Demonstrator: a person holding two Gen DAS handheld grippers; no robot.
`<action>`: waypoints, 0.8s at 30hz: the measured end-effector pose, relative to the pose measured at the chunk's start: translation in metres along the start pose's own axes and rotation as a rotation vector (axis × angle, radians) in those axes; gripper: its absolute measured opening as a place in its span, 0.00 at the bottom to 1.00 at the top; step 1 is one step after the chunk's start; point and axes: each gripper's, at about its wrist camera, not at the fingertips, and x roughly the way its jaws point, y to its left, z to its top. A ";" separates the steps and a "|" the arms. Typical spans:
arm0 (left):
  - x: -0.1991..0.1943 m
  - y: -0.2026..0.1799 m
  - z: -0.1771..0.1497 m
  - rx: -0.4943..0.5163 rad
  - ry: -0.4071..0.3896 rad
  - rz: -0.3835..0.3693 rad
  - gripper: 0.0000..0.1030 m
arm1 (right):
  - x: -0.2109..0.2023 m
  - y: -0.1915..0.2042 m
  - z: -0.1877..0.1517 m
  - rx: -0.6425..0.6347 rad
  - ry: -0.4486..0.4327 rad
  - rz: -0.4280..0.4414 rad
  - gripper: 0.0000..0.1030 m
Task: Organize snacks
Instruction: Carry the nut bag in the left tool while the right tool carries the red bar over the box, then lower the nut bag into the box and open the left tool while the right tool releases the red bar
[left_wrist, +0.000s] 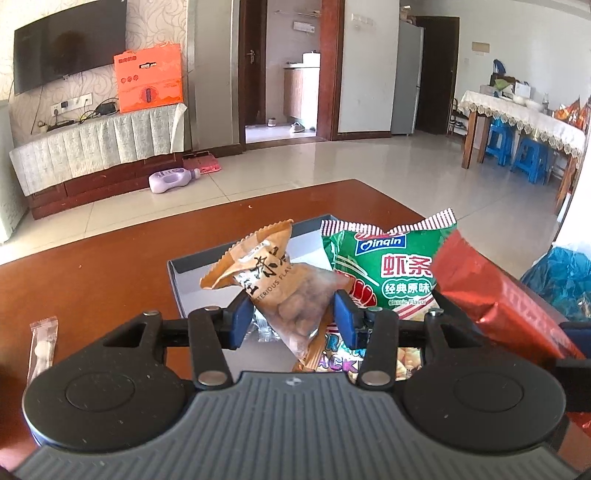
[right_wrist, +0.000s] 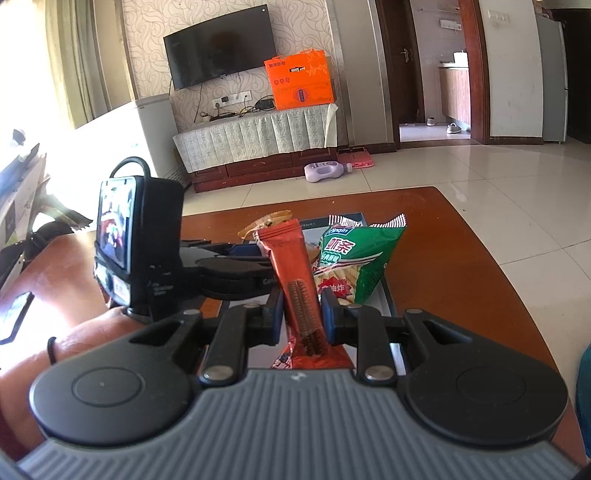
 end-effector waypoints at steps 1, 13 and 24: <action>0.000 -0.001 -0.001 0.004 0.000 0.001 0.53 | 0.000 0.000 0.000 0.001 0.000 0.000 0.25; -0.008 -0.009 -0.022 0.059 0.032 0.002 0.57 | 0.006 0.006 0.004 -0.007 -0.002 -0.006 0.25; -0.034 -0.014 -0.043 0.113 0.053 -0.012 0.59 | 0.026 -0.001 0.003 0.027 0.023 -0.014 0.25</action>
